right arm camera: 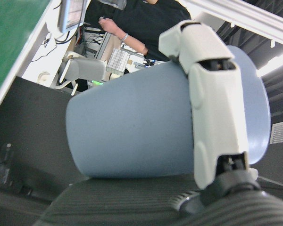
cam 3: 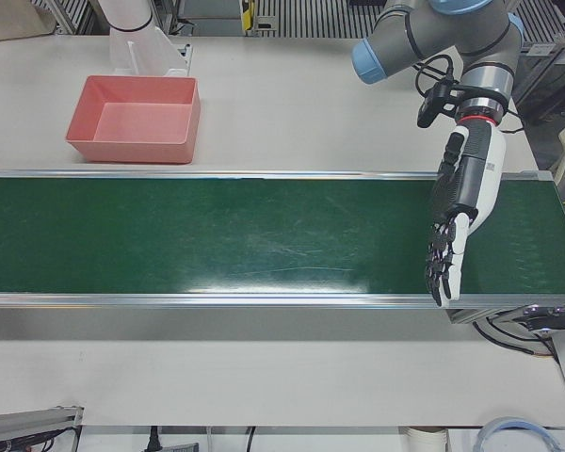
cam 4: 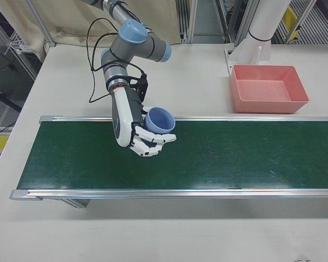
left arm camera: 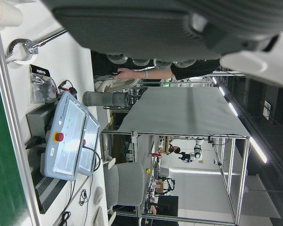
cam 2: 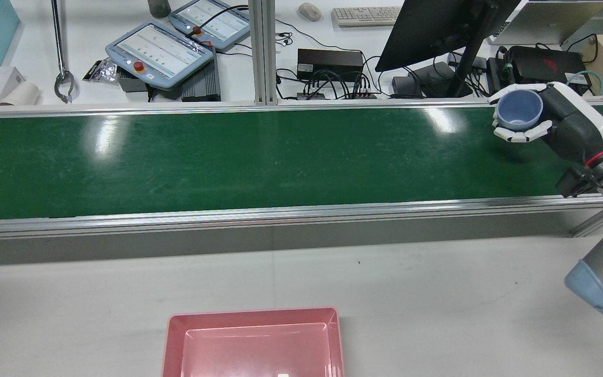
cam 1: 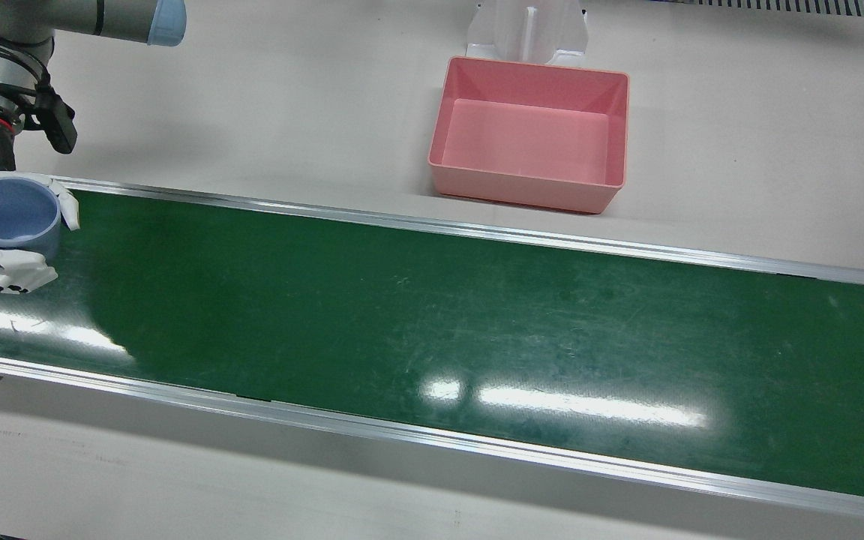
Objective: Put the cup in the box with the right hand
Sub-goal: 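Lift the blue cup off the belt with the right hand, then carry the cup toward the robot and over the pink box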
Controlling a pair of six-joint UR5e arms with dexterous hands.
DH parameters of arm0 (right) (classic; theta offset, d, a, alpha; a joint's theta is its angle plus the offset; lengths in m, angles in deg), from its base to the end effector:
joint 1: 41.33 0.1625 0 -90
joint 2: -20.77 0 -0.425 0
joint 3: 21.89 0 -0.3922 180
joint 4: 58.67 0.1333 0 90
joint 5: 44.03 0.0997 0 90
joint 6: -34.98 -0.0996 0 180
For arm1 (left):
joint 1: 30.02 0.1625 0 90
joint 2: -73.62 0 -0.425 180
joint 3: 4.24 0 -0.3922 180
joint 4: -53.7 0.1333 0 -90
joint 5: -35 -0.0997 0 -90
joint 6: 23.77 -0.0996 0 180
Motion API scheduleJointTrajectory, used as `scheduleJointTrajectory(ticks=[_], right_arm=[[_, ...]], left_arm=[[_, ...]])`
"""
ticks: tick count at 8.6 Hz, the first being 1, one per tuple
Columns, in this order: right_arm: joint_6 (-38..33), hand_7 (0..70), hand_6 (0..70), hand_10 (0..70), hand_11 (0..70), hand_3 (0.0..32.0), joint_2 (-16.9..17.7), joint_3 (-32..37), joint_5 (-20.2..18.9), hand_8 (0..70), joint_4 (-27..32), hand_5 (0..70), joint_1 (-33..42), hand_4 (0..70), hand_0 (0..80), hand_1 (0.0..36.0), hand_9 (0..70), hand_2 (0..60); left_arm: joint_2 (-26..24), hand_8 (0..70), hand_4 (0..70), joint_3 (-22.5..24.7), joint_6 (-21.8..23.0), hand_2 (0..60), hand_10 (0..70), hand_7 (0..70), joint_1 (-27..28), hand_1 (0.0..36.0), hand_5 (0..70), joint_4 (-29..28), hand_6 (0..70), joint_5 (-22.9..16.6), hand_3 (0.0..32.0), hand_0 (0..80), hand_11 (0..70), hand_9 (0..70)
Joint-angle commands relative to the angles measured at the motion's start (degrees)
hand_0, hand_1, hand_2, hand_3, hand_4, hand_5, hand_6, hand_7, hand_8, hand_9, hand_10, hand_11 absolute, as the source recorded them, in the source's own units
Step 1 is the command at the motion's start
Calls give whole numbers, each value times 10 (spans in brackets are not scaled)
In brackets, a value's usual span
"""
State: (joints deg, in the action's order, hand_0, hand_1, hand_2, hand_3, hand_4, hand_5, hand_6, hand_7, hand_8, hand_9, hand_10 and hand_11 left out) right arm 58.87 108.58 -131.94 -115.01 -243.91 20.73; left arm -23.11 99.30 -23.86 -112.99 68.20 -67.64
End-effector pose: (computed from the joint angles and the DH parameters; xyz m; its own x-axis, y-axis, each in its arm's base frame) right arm -0.0871 -0.5180 0.5066 -0.9526 0.0487 0.3002 -0.2721 0.3041 -0.9130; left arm -0.0465 -0.5341 0.5381 -0.9418 -0.3353 -0.0236 -0.0108 0.1003 -0.9949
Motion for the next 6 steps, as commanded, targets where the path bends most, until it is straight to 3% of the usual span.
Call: scheduleJointTrajectory(ticks=[1,2,3,4,5,6], right_arm=[[17,700,407,443,658,0,-2,-108,-1,582,-7,233,-42,323,784,360,700,600],[48,700,409,436,649,0,-2,-149,0,578,-9,233,-87,292,777,360,700,600],[75,700,414,435,648,0,-6,-181,3,581,-30,234,-138,343,797,360,700,600],[101,700,403,423,630,0,-35,-194,2,570,-55,231,-191,324,788,360,700,600],[142,700,400,416,621,0,-41,-214,7,563,-62,231,-259,306,791,360,700,600],[186,700,395,408,608,0,-42,-237,41,555,-62,228,-325,346,800,360,700,600]], left_arm=[[0,0,0,0,0,0,0,0,0,0,0,0,0,0,0,0,0,0],[0,0,0,0,0,0,0,0,0,0,0,0,0,1,0,0,0,0],[0,0,0,0,0,0,0,0,0,0,0,1,0,0,0,0,0,0],[0,0,0,1,0,0,0,0,0,0,0,1,0,1,0,0,0,0],[0,0,0,1,0,0,0,0,0,0,0,1,0,0,0,0,0,0],[0,0,0,1,0,0,0,0,0,0,0,1,0,0,0,0,0,0]])
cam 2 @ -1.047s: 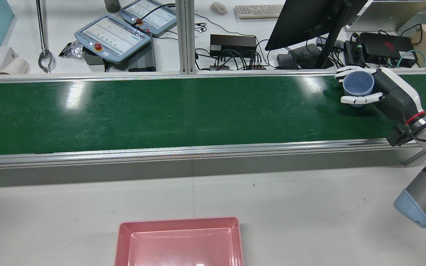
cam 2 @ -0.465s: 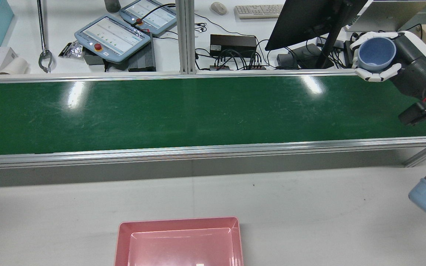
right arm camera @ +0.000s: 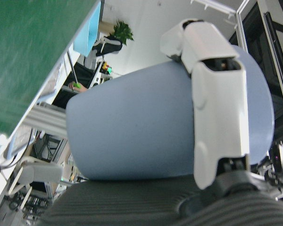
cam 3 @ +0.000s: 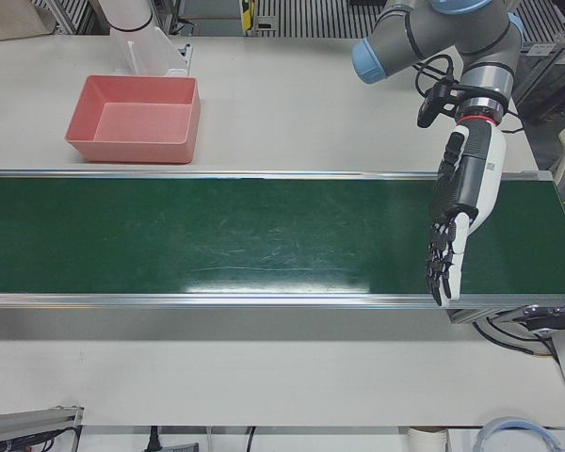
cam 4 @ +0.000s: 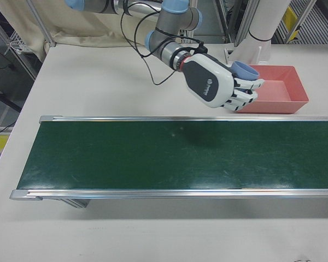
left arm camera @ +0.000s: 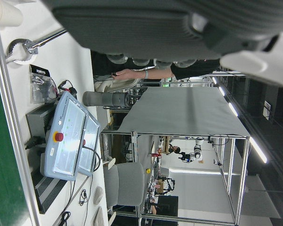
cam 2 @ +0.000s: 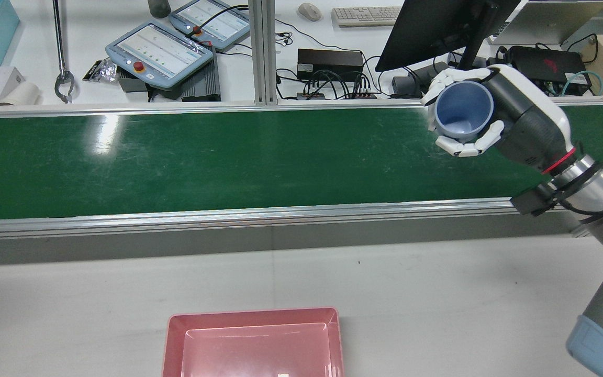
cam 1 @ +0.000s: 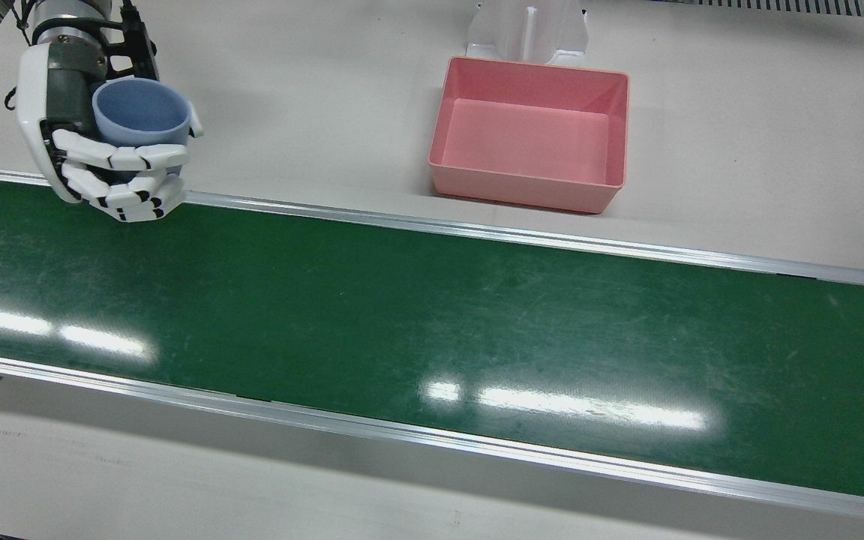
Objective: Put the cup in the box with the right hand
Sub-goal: 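Carry the cup toward the robot and over the pink box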
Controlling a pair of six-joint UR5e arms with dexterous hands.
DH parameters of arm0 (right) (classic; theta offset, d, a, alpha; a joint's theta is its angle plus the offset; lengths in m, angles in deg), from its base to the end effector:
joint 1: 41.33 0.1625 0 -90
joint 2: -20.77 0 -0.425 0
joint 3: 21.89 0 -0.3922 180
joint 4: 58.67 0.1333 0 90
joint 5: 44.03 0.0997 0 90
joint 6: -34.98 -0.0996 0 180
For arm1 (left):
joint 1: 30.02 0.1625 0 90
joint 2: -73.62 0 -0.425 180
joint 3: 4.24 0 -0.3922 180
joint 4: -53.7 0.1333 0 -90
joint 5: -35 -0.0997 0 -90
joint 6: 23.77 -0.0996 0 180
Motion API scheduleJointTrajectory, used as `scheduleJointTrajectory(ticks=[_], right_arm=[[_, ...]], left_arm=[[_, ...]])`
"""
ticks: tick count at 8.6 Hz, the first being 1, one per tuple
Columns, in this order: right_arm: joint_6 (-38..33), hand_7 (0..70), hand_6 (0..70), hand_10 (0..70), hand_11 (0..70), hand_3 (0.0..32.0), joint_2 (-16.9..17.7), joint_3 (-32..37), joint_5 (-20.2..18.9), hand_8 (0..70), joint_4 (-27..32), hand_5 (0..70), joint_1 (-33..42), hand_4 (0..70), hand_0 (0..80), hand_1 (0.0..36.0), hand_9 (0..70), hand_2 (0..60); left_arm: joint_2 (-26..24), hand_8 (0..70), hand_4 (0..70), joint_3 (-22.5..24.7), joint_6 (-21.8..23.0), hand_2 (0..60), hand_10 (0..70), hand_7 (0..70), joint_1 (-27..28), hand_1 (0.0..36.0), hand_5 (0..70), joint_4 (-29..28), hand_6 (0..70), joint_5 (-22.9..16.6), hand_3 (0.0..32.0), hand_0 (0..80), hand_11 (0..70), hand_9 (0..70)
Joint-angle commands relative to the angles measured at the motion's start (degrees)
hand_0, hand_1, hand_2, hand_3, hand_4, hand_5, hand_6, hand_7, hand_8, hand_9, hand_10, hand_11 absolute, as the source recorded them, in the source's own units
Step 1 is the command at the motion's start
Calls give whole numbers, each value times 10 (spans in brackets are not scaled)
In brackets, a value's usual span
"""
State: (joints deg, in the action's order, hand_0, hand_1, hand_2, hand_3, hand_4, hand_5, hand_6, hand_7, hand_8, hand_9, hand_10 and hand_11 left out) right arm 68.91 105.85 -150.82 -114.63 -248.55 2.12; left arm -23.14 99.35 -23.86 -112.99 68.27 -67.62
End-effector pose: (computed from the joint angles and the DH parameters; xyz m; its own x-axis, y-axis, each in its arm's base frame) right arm -0.2144 -0.4323 0.3444 -0.9306 0.1965 0.3089 -0.1371 0.5953 -0.7917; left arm -0.0465 -0.5342 0.5376 -0.9419 -0.3350 -0.0236 -0.0108 0.1005 -0.9949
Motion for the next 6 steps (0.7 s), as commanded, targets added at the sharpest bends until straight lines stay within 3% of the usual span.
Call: scheduleJointTrajectory(ticks=[1,2,4,5,6], right_arm=[[110,700,382,400,595,0,-25,-55,67,541,-15,220,-203,322,770,360,700,600],[142,700,375,391,583,0,-52,-54,74,529,-15,216,-246,338,781,360,700,600],[178,700,334,345,521,0,-72,-52,95,468,-14,191,-298,323,704,360,700,600],[178,700,251,238,376,0,-73,-48,104,329,-12,150,-318,292,642,360,557,600],[179,425,114,83,144,0,-72,-46,104,76,-13,80,-332,205,571,221,178,158]], left_arm=[[0,0,0,0,0,0,0,0,0,0,0,-1,0,0,0,0,0,0],[1,0,0,0,0,0,0,0,0,0,0,-1,0,0,0,0,0,0],[0,0,0,0,0,0,0,0,0,0,0,-1,0,0,0,0,0,0],[0,0,0,0,0,0,0,0,0,0,0,-1,0,0,0,0,0,0],[0,0,0,0,0,0,0,0,0,0,0,-1,0,0,0,0,0,0]])
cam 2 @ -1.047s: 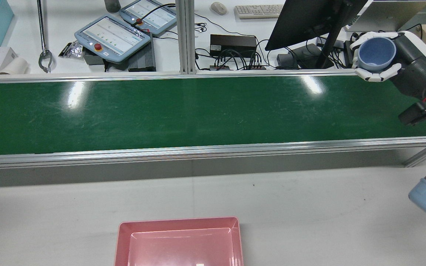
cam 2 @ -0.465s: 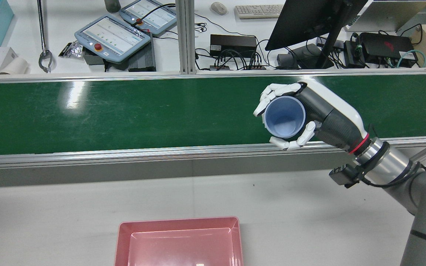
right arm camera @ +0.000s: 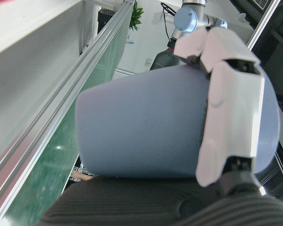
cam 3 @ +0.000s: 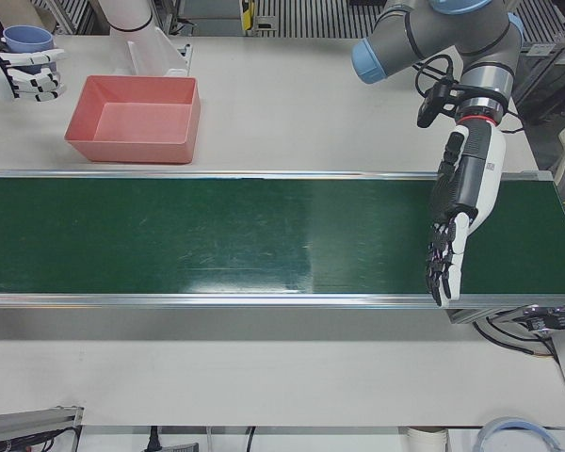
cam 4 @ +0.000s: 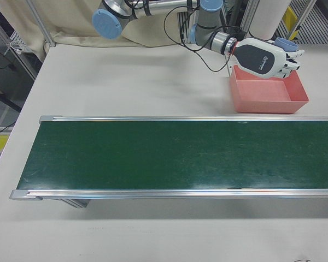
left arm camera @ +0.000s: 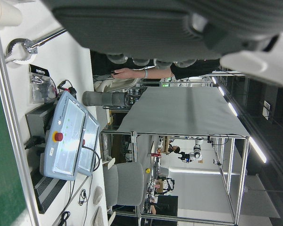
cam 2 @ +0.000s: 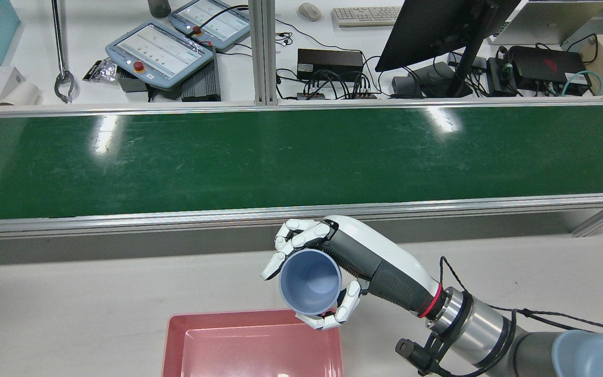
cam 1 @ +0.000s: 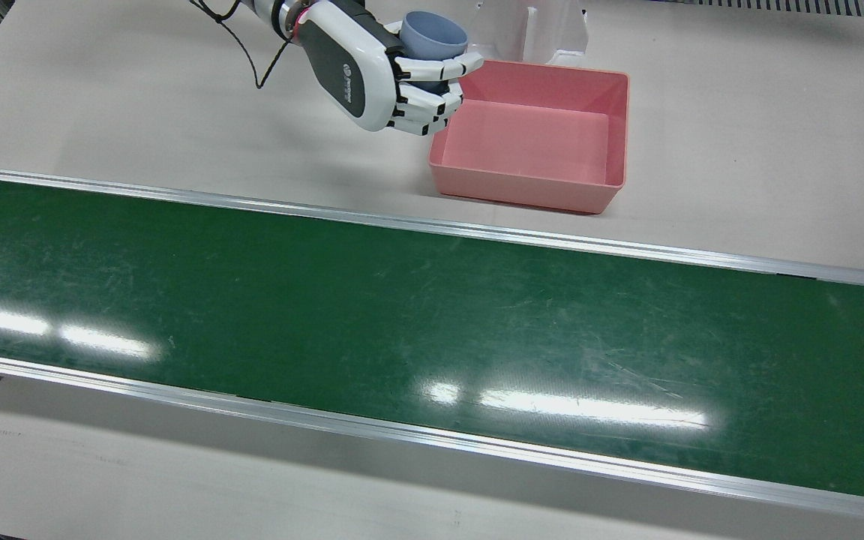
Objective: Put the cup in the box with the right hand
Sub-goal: 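Carry the cup toward the robot and over the pink box, then open the right hand to release the cup into the pink box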
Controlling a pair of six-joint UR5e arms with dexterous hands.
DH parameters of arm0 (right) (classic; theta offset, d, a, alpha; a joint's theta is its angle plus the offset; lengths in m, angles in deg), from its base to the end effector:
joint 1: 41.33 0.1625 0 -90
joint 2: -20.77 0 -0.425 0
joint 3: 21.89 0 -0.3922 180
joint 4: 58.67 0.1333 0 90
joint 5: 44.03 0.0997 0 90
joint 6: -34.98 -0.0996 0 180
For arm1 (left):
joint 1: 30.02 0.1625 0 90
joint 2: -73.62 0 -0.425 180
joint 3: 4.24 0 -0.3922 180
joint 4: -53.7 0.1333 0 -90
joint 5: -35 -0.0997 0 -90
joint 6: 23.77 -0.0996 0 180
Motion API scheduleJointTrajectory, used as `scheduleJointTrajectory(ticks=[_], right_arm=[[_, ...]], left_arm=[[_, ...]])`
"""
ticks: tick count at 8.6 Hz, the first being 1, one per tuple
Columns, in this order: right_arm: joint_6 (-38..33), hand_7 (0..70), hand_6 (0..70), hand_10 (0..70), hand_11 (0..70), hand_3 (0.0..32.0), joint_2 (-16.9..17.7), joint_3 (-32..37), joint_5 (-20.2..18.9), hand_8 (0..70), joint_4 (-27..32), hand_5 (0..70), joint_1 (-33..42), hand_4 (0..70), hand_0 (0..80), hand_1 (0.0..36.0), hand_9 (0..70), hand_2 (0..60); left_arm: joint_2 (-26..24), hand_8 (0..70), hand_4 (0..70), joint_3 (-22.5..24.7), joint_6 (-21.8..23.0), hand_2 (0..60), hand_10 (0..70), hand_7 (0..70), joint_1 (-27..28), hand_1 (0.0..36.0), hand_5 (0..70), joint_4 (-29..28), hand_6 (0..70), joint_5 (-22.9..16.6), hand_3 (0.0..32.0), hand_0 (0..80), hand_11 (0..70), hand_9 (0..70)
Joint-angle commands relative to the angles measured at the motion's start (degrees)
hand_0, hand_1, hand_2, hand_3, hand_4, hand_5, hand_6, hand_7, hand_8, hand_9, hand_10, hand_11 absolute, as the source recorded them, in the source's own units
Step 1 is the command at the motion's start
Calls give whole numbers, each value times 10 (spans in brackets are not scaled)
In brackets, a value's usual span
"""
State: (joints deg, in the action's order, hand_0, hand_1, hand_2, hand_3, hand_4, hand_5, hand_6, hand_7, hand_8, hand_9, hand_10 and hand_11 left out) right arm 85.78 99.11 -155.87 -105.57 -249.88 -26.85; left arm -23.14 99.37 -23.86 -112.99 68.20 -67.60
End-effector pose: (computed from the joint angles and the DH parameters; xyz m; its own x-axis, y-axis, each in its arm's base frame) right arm -0.3804 -0.2849 0.2649 -0.8724 0.3486 0.3425 0.0027 0.7043 -0.7099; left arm -0.0465 -0.5343 0.5373 -0.9420 -0.3346 -0.0239 -0.0110 0.1020 -0.9947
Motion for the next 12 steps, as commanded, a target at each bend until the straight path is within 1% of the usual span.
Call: scheduleJointTrajectory(ticks=[1,2,3,4,5,6,7,8,9,10,11,12], right_arm=[[11,199,55,29,56,0,-5,6,14,1,1,36,-48,196,503,82,28,16],[11,137,34,5,14,0,-5,5,13,0,1,8,-49,196,414,11,13,22],[10,146,35,3,10,0,-5,5,14,0,1,5,-50,168,342,34,15,97],[10,167,40,5,12,0,-5,6,14,0,1,6,-51,222,410,0,19,0],[10,183,43,7,16,0,-5,6,14,0,1,7,-51,228,411,3,22,0],[10,196,46,9,19,0,-5,7,14,0,1,8,-52,208,375,22,25,59],[9,203,48,10,20,0,-5,7,14,0,1,9,-52,221,395,17,26,30],[5,215,51,13,26,0,-1,4,14,0,0,11,-50,204,387,34,30,65],[4,502,115,63,100,0,0,-6,14,84,0,32,-14,237,443,48,210,43],[3,700,213,145,216,0,9,-18,13,244,-3,53,54,272,410,91,479,292],[-25,700,238,166,245,0,27,-16,8,282,-24,55,123,305,387,89,530,340],[-91,700,246,184,270,0,34,-5,4,304,-72,57,189,321,409,60,554,252]], left_arm=[[0,0,0,-1,0,0,0,0,0,0,0,0,0,-1,0,0,0,0],[0,0,0,-1,0,0,0,0,0,0,0,0,0,0,0,0,0,0],[0,0,0,-1,0,0,0,0,1,0,0,0,0,-1,0,0,0,0],[0,0,0,-1,0,0,0,0,1,0,0,0,0,-1,0,0,0,0],[0,0,0,-1,0,0,0,0,0,0,0,0,0,0,0,0,0,0],[0,0,0,-1,0,0,0,0,0,0,0,0,0,-1,0,0,0,0],[0,0,0,-1,0,0,0,0,1,0,0,0,0,-1,0,0,0,0],[0,0,0,-1,0,0,0,0,0,0,0,0,0,0,0,0,0,0],[0,0,0,-1,0,0,0,0,1,0,0,0,0,0,0,0,0,0],[0,0,0,-1,0,0,0,0,0,0,0,0,0,-1,0,0,0,0],[0,0,0,-1,0,0,0,0,0,0,0,0,0,-1,0,0,0,0],[0,0,0,-1,0,0,0,0,0,0,0,0,0,0,0,0,0,0]])
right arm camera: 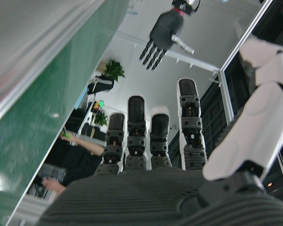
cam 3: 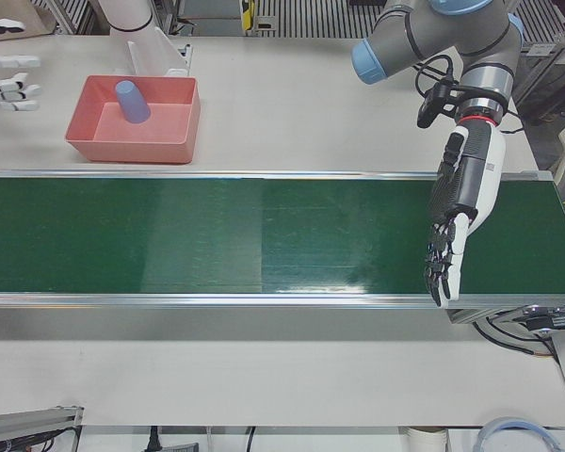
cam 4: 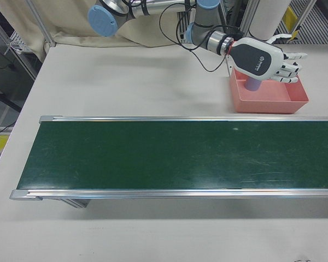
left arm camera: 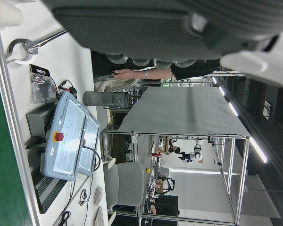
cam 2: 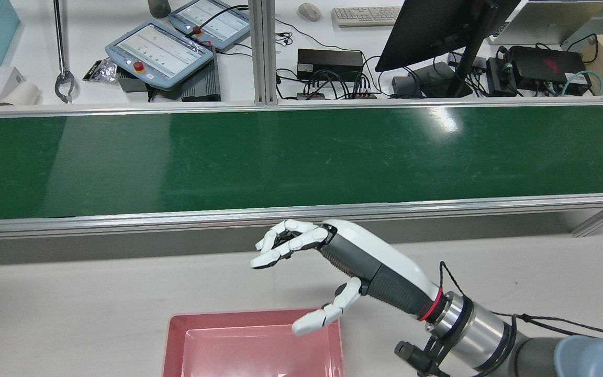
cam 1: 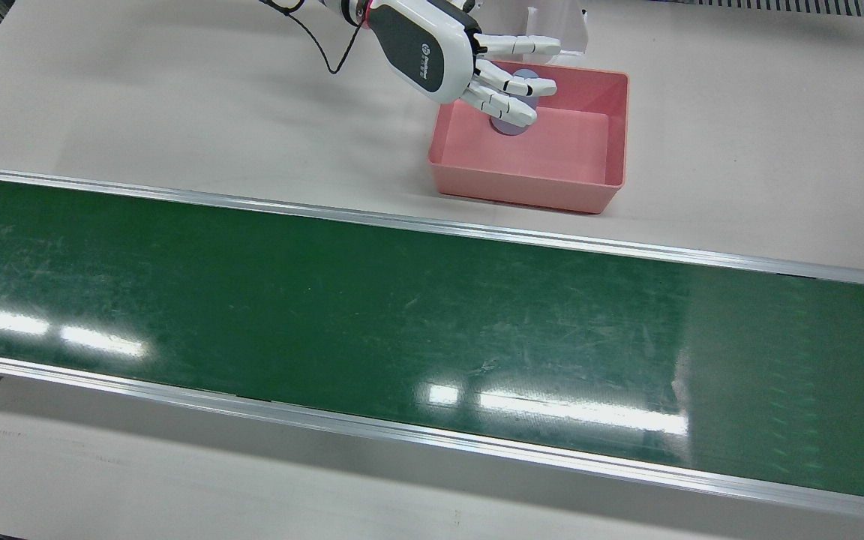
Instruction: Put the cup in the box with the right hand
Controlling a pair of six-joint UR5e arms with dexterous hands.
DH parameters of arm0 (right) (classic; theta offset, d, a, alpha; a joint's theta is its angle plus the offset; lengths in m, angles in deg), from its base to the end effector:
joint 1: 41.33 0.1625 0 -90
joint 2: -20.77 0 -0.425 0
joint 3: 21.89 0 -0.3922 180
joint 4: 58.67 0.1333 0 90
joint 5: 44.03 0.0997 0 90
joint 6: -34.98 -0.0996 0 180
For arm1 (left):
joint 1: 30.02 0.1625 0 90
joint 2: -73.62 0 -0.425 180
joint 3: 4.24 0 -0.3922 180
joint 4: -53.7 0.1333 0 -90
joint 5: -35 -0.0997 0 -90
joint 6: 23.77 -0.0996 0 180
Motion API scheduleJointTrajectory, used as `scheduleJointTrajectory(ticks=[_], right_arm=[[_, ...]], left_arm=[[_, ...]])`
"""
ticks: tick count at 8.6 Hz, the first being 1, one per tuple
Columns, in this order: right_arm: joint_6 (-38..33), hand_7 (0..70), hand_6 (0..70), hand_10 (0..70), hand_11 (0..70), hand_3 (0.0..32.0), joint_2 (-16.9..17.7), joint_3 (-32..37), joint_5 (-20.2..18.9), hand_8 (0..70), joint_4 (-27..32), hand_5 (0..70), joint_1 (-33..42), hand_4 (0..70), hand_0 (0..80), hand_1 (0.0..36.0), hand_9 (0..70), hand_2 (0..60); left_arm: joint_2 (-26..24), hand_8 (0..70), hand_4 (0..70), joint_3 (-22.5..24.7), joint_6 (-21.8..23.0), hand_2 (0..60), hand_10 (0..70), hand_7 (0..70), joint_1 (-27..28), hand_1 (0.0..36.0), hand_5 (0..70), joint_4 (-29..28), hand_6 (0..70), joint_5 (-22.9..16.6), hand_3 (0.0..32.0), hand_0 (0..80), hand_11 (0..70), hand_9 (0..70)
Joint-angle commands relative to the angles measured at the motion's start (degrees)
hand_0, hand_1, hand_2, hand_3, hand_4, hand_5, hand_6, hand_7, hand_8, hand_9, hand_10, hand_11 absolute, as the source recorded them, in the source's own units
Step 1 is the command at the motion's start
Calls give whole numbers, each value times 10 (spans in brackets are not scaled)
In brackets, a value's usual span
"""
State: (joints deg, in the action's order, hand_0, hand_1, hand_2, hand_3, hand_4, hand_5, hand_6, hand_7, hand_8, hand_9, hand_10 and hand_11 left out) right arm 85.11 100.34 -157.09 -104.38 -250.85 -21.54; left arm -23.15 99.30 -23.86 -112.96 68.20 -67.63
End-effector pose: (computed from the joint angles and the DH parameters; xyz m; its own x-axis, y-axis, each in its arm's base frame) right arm -0.3426 -0.3173 0.2696 -0.9019 0.2676 0.3391 -0.0704 0.6836 -0.7265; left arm -0.0462 -0.5344 0.5378 -0.9417 -0.3357 -0.0237 -0.0110 0.1010 -0.9948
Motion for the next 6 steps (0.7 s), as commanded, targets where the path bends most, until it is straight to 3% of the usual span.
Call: scheduleJointTrajectory(ticks=[1,2,3,4,5,6], right_arm=[[-120,700,251,202,296,0,28,31,-16,323,-84,58,213,309,390,51,575,224],[-145,700,276,242,351,0,26,86,-70,372,-83,62,301,355,412,23,628,130],[-180,700,286,270,391,0,26,144,-87,402,-81,66,362,311,350,49,662,240],[-212,700,271,274,398,0,29,194,-94,394,-79,67,411,299,380,24,656,133],[-215,700,259,270,393,0,29,236,-110,383,-55,66,453,245,320,57,646,258],[-216,700,189,189,278,0,30,266,-121,274,-30,52,476,261,406,39,493,104]], left_arm=[[0,0,0,0,0,0,0,0,1,0,0,0,0,0,0,0,0,0],[0,0,0,0,0,0,0,0,0,0,0,0,0,0,0,0,0,0],[0,0,0,0,0,0,0,0,1,0,0,0,0,0,0,0,0,0],[0,0,0,0,0,0,0,0,0,0,0,0,0,0,0,0,0,0],[0,0,0,0,0,0,0,0,0,0,0,0,0,1,0,0,0,0],[0,0,0,0,0,0,0,0,1,0,0,0,0,1,0,0,0,0]])
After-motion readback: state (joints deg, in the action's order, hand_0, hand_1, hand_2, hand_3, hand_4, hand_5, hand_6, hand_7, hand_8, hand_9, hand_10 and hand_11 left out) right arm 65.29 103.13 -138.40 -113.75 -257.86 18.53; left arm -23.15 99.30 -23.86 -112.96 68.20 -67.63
